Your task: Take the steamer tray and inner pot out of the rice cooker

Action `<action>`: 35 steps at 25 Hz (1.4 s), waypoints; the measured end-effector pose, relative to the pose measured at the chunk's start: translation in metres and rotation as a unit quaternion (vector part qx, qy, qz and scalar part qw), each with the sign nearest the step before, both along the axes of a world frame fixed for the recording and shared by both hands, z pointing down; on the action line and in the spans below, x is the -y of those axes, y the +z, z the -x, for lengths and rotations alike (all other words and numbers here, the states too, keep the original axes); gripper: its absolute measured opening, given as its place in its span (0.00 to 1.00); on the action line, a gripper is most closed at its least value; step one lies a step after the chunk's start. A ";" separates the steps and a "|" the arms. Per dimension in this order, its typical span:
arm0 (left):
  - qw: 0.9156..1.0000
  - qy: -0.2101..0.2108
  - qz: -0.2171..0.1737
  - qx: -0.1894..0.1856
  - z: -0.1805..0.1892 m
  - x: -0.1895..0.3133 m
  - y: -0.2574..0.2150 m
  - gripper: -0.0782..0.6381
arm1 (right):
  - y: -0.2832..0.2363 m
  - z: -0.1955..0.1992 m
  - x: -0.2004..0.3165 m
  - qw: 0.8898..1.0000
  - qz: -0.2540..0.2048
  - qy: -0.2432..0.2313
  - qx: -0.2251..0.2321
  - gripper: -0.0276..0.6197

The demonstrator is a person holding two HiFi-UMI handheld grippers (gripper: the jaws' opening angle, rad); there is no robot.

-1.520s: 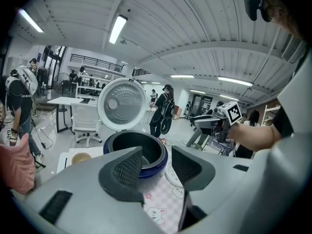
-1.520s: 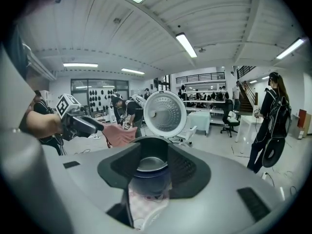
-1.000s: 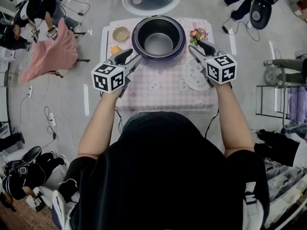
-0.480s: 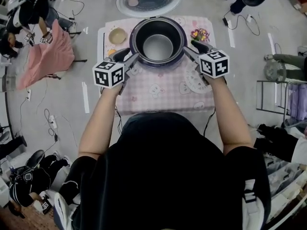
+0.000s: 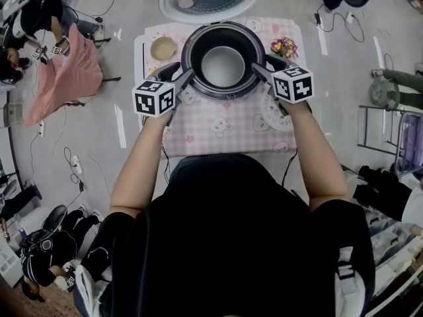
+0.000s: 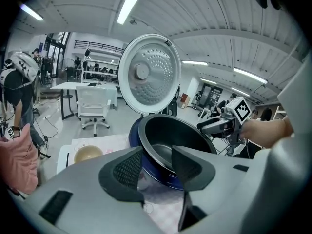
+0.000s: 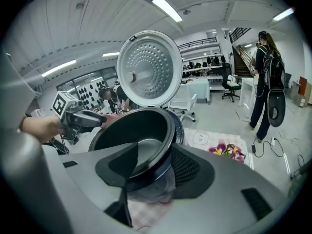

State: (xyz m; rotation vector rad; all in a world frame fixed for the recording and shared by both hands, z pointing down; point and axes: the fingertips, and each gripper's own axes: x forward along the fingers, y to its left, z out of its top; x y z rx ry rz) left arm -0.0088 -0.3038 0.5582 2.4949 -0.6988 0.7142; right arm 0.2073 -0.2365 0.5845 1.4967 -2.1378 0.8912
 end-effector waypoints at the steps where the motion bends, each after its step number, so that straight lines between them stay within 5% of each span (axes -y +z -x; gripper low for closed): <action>1: 1.000 0.003 -0.001 0.002 -0.002 0.004 0.002 0.40 | 0.002 0.000 0.003 1.000 0.002 0.002 -0.001 0.38; 17: 1.000 0.010 0.012 0.023 -0.021 0.021 0.020 0.35 | 0.006 0.005 0.019 0.999 0.024 0.046 0.007 0.41; 29: 0.993 -0.056 0.087 -0.051 -0.014 0.027 0.020 0.25 | -0.003 -0.001 0.020 0.982 0.028 0.117 0.147 0.35; 35: 0.987 -0.074 0.109 -0.095 -0.015 0.032 0.013 0.21 | -0.005 -0.003 0.018 0.971 0.023 0.136 0.194 0.21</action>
